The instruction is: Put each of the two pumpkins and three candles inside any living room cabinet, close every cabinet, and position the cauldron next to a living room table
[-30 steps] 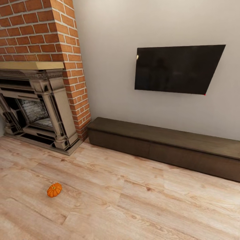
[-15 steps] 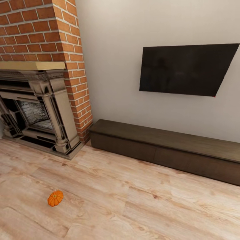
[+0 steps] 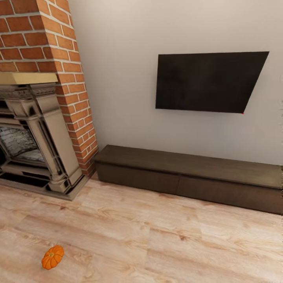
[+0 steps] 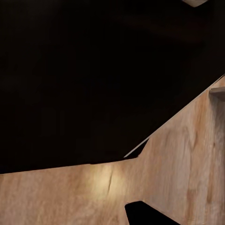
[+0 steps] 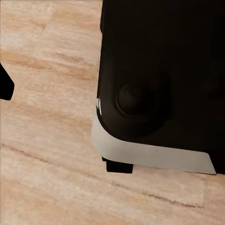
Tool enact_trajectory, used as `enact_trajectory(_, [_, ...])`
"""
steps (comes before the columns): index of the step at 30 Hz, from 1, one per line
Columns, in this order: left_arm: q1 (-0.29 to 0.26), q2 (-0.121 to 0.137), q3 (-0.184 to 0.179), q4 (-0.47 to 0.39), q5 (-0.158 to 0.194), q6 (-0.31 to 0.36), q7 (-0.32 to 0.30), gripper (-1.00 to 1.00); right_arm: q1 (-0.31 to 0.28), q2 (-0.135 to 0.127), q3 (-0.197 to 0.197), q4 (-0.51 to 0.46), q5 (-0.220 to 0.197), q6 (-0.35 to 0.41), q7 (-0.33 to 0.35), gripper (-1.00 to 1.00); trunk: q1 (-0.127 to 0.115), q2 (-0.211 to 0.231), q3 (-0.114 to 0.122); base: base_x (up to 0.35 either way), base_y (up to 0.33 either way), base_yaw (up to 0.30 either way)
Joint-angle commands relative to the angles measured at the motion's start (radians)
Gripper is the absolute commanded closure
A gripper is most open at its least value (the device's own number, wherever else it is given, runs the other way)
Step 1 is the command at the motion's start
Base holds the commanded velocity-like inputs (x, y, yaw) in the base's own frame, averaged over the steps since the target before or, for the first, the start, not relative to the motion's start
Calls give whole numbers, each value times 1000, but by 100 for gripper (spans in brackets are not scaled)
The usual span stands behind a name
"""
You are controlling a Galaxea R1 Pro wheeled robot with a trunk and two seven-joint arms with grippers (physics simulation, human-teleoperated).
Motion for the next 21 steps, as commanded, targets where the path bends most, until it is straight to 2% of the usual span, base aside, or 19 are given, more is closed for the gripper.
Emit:
enact_trajectory(1, [0, 0, 0, 0, 0, 0, 0, -100, 0, 0, 0, 0, 0, -13, 0, -100, 0, 0, 0, 254, 185, -247])
enact_trajectory(4, [0, 0, 0, 0, 0, 0, 0, -100, 0, 0, 0, 4, -1, -47, 0, -100, 0, 0, 0, 254, 185, -154])
enact_trajectory(15, [0, 0, -1, 0, -1, 1, -1, -100, 0, 0, 0, 9, -3, -49, 0, -100, 0, 0, 0, 267, 171, -11])
enact_trajectory(21, [0, -1, -2, 1, -3, 2, -1, -100, 0, 0, 0, 11, -6, -42, 0, -100, 0, 0, 0, 311, 74, 0])
